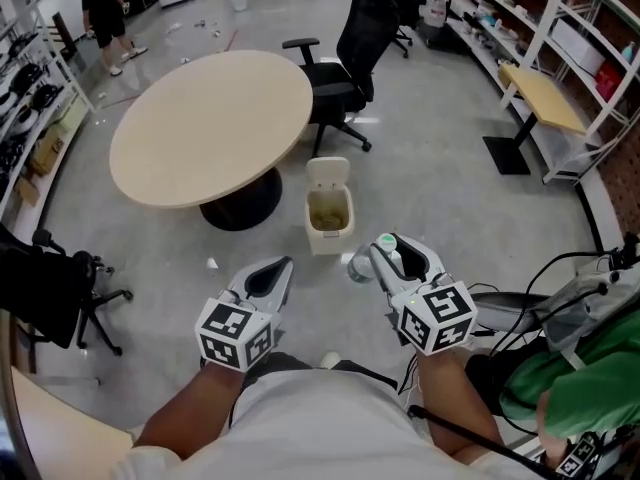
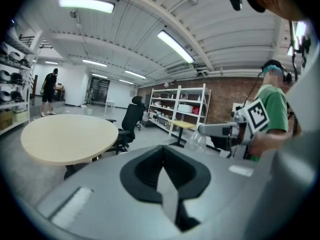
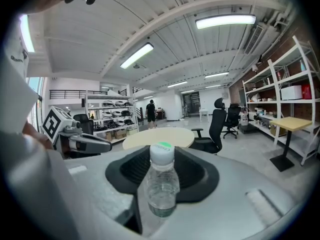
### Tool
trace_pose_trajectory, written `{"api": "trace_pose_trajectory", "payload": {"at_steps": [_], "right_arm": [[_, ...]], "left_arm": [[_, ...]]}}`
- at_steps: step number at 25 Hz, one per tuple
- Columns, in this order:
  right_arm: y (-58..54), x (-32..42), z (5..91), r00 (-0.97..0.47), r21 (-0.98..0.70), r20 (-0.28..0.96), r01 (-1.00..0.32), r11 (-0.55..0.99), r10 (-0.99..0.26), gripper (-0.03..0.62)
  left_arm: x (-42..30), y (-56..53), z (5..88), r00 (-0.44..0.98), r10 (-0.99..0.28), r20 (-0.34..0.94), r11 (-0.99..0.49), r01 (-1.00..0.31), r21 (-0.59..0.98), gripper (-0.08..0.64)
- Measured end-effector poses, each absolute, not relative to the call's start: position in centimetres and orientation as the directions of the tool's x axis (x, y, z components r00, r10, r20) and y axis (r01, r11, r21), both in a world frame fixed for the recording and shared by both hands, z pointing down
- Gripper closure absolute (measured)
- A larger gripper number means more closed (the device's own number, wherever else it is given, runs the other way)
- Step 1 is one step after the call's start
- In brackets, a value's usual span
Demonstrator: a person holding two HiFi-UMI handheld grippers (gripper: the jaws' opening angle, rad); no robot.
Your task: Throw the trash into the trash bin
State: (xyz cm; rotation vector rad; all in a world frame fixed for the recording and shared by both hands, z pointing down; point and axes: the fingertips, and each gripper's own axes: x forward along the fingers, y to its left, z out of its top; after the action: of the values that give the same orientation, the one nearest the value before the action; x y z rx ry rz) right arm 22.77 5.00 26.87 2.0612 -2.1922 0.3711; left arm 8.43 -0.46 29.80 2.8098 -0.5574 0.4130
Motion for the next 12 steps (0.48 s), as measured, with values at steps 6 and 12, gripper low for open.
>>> {"api": "trace_pose_trajectory", "payload": {"at_steps": [6,12], "right_arm": [[5.0,23.9,27.9,-0.081,-0.119,0.254,-0.992,0.051,-0.964,0.442],[4.4,24.7,28.3,-0.078,-0.137,0.259,-0.990,0.043,-0.963,0.442]], "left_arm": [[8.4,-0.2,31.0,0.870,-0.344,0.354,-0.887,-0.424,0.181,0.552],[7.4,-0.5,32.1,0.848,-0.363,0.387,-0.872,-0.455,0.178,0.552]]}}
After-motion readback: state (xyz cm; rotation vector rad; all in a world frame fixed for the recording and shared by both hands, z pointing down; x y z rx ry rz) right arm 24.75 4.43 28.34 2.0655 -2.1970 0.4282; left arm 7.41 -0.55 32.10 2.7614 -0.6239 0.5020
